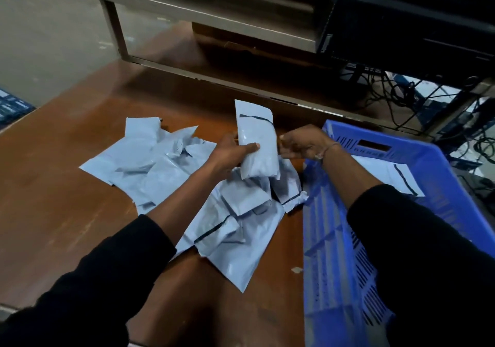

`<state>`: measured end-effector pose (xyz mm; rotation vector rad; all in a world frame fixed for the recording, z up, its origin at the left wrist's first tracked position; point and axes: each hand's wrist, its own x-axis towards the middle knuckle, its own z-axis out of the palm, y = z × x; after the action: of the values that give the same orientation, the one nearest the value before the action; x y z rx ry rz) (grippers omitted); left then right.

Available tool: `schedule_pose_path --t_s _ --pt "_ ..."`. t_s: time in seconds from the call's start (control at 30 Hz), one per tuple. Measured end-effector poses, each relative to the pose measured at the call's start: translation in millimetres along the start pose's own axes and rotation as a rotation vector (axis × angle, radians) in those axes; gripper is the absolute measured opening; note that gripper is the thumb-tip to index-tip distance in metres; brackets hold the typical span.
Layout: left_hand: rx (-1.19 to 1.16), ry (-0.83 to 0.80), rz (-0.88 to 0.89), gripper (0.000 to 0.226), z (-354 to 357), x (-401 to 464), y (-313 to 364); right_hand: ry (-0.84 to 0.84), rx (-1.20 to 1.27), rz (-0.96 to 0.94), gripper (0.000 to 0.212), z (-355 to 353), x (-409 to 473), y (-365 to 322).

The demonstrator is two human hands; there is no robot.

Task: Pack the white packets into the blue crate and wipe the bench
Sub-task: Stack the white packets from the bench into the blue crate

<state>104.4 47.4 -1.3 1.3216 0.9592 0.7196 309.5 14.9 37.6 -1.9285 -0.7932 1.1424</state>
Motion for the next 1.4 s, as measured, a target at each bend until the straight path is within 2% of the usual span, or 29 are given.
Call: schedule_pose_path --t_s 0.03,0.07,0.17,0.3,0.37,0.43,0.6,0.8,0.93,1.03,1.1,1.23,1.33,1.4 --pt "0.034 0.04 -0.002 0.054 -4.0 0.3 0.1 0.059 -0.083 0.004 0.005 1.4 7.3 8.1" --pt "0.054 0.063 -0.006 0.055 -7.9 1.2 -0.1 0.098 -0.201 0.008 0.016 3.2 14.3 17.0" --pt "0.085 0.078 0.002 0.056 -18.4 -0.4 -1.7 0.09 -0.422 0.074 0.046 16.5 19.7 43.2" --pt "0.088 0.067 0.012 0.059 -27.5 -5.2 -6.9 0.094 -0.496 0.098 0.057 35.2 20.4 62.0" --pt "0.075 0.063 0.007 0.059 -29.3 -7.7 -8.7 0.093 -0.445 0.114 0.062 38.5 23.3 64.2" --pt "0.052 0.072 0.019 0.057 -30.1 -10.0 -9.0 0.097 -0.421 0.126 0.061 40.4 24.2 62.3" --pt "0.001 0.09 0.034 0.031 -21.8 -15.1 -5.8 0.233 -0.639 0.03 0.022 37.1 21.6 45.9" --pt "-0.113 0.155 -0.017 0.03 -6.1 -23.0 6.5 0.351 -0.402 -0.211 0.021 8.0 -12.8 -3.4" --pt "-0.209 0.133 0.002 0.034 13.9 -27.6 17.0 0.439 -0.294 -0.396 0.019 -32.3 -39.8 -19.7" --pt "-0.276 0.082 0.023 0.02 36.4 -29.6 24.8 0.499 -0.104 -0.454 0.023 -72.2 -52.2 -16.5" --pt "-0.3 0.056 0.051 0.009 55.1 -31.6 30.8 0.559 0.051 -0.442 0.034 -103.2 -54.8 -3.9" --pt "-0.31 0.023 0.129 0.013 89.9 -30.8 35.4 0.677 0.392 -0.337 0.047 -167.9 -55.2 44.0" --pt "-0.314 0.011 0.139 0.021 114.4 -31.6 38.1 0.722 0.557 -0.201 0.086 -197.7 -53.7 88.2" --pt "-0.313 -0.004 0.144 0.028 126.6 -31.8 39.4 0.706 0.57 -0.149 0.094 -198.1 -52.3 110.6"
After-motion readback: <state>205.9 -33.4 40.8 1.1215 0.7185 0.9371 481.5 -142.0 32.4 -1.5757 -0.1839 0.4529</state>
